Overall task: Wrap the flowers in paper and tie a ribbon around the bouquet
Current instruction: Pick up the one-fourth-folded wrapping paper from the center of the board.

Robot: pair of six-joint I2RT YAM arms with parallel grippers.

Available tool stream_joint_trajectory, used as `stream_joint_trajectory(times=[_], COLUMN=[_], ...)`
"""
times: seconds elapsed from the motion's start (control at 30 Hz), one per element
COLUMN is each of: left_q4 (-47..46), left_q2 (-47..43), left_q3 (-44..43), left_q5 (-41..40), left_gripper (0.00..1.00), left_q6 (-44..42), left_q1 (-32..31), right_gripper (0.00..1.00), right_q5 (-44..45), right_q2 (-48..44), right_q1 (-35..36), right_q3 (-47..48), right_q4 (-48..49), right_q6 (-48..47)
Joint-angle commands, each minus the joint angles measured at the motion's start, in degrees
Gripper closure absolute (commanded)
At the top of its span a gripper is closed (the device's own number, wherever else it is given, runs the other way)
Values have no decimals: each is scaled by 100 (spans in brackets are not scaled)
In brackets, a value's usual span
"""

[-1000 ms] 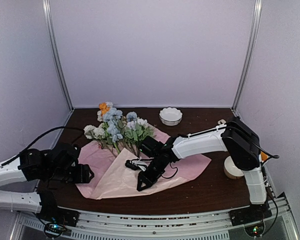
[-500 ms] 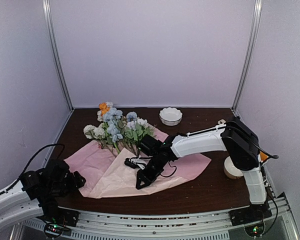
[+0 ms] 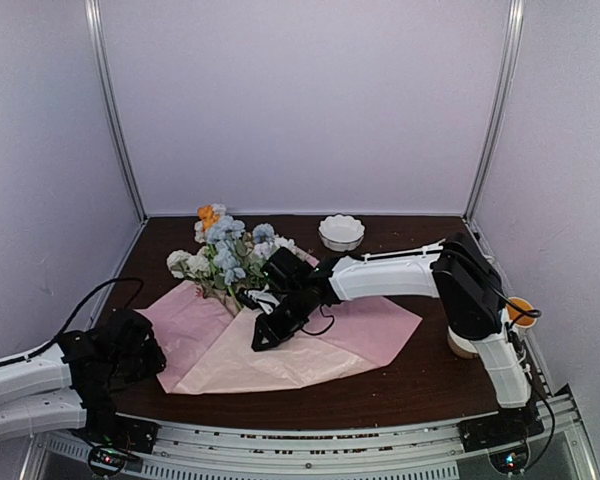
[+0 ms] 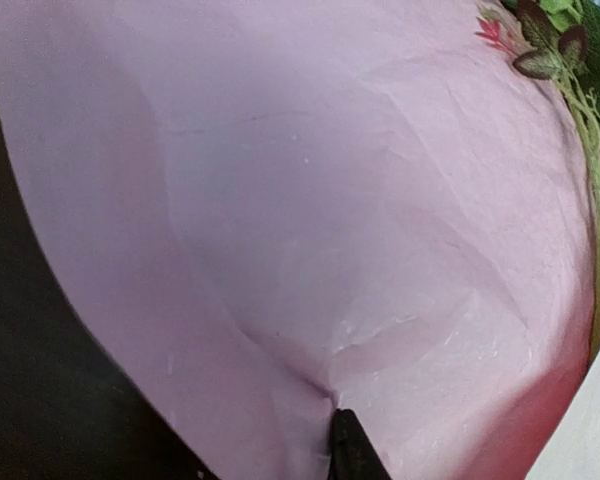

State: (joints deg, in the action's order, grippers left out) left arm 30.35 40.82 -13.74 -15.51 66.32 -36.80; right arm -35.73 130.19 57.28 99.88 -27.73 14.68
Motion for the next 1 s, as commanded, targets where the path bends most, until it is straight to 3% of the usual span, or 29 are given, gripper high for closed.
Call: stream_joint_trajectory(times=[0.0,0.07,0.6,0.77,0.87,0.97], left_q4=[181,127,292,384,613,-6], left_q2=[-176,-177,1603,1479,1118,412], left_q3=[-373,-443,-2780,-2954,-2557,-1505], left_q5=[-121,-23,1088,1372,1383,1471], left_gripper=[90,100,100,100,100,78], left_q6=[-228,-345,-1702,-1647,-1315,-722], left_q1=[39,41,-8,-22,-23,-30], right_gripper=[90,90,92,92,92,92], right_q5=[204,58,222,235,227,166], right_q2=[293,543,771,775,762,791], right_q1=[-168,-212,-244,-267,-266,-268], right_q3=[306,482,587,577,581,571], right_q4=[-201,-324,-451,-402,-405,-392], right_q6=[136,157,149,175,142,142])
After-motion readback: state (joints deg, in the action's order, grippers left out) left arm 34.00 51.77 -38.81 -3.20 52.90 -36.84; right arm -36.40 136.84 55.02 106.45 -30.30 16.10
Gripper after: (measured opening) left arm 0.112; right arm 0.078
